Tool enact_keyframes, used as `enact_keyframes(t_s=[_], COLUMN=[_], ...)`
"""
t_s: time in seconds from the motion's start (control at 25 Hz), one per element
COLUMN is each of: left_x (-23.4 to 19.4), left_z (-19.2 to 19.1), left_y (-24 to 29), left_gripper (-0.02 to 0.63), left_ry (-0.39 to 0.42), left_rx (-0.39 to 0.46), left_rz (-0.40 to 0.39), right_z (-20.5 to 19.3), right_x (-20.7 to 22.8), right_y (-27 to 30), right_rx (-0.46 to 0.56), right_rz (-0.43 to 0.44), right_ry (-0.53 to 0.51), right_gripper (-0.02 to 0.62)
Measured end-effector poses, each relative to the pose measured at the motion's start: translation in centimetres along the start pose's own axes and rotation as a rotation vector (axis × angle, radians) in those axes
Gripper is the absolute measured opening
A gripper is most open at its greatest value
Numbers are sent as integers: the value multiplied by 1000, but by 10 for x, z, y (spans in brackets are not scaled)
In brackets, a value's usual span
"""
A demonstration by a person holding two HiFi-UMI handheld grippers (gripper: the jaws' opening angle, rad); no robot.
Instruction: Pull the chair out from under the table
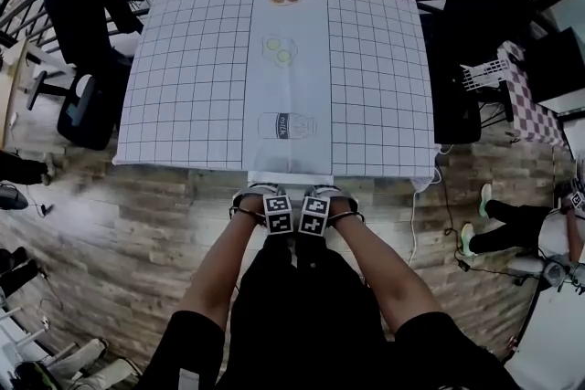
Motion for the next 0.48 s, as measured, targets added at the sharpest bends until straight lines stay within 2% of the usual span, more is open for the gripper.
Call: enact_keyframes(t_s=[0.48], left_x=[64], left_z=[-2], left_y=[-3], left_gripper=[80], left_ry=[-30], left_rx=[3], left_rz=[-21], right_z=[1], right_x=[-61], right_y=[-5], right_rx=[5], right_rz=[41], right_ry=[6], right_gripper=[77])
Point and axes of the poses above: the fingertips, and each gripper's own axes: y forward along the fingers, x to its right, z out of its top, the point moved 10 cm from there along -y, backward along the fingers, and after that the axes turned 6 degrees about -x, right-handed, at the moved point
